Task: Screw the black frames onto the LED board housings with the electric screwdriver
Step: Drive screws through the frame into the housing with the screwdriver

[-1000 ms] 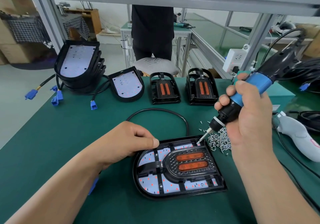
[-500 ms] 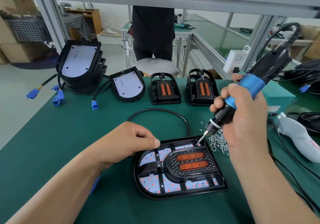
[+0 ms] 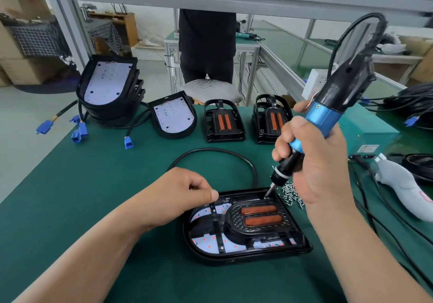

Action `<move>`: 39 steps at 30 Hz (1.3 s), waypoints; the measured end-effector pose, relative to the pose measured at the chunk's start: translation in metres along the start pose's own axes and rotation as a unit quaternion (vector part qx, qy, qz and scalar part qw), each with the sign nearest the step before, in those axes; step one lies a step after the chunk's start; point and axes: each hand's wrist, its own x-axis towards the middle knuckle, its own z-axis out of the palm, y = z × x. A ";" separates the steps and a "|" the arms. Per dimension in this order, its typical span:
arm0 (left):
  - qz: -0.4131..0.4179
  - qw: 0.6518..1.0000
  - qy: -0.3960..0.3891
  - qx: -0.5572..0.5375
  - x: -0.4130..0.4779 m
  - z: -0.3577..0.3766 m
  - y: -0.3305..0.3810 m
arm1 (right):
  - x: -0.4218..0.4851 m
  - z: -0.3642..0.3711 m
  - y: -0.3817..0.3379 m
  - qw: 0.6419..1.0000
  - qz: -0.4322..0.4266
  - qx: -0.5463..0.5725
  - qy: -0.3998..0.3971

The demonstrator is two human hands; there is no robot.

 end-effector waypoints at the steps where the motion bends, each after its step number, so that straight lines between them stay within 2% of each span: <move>1: -0.001 1.000 0.000 -0.001 0.000 0.000 -0.001 | 0.001 -0.001 0.000 1.000 0.006 0.003 0.002; 9: 0.001 1.000 0.000 -0.002 0.001 0.000 -0.003 | 0.008 -0.001 0.002 0.999 0.036 -0.002 -0.039; 15: -0.003 1.000 -0.002 0.011 0.003 0.003 -0.002 | 0.004 -0.008 0.010 0.990 0.083 0.027 -0.115; 18: 0.004 1.000 0.000 0.020 0.002 0.002 -0.001 | 0.002 -0.011 0.010 0.989 0.062 0.068 -0.113; 21: 0.004 1.000 0.010 0.013 0.000 0.000 -0.001 | 0.002 -0.016 0.007 0.989 0.026 0.115 -0.093; 25: 0.005 1.000 0.020 -0.006 -0.001 -0.002 0.000 | 0.004 -0.023 0.004 0.985 -0.007 0.169 -0.027; 31: 0.019 0.999 0.040 -0.016 -0.002 -0.005 0.000 | 0.010 -0.028 0.006 0.974 0.009 0.212 0.080; 34: 0.013 0.996 0.072 -0.042 0.000 -0.007 -0.002 | 0.009 -0.028 0.008 0.972 0.012 0.215 0.094; 39: -0.018 0.997 0.057 -0.053 -0.002 -0.009 -0.001 | 0.008 -0.026 0.009 0.971 0.012 0.219 0.091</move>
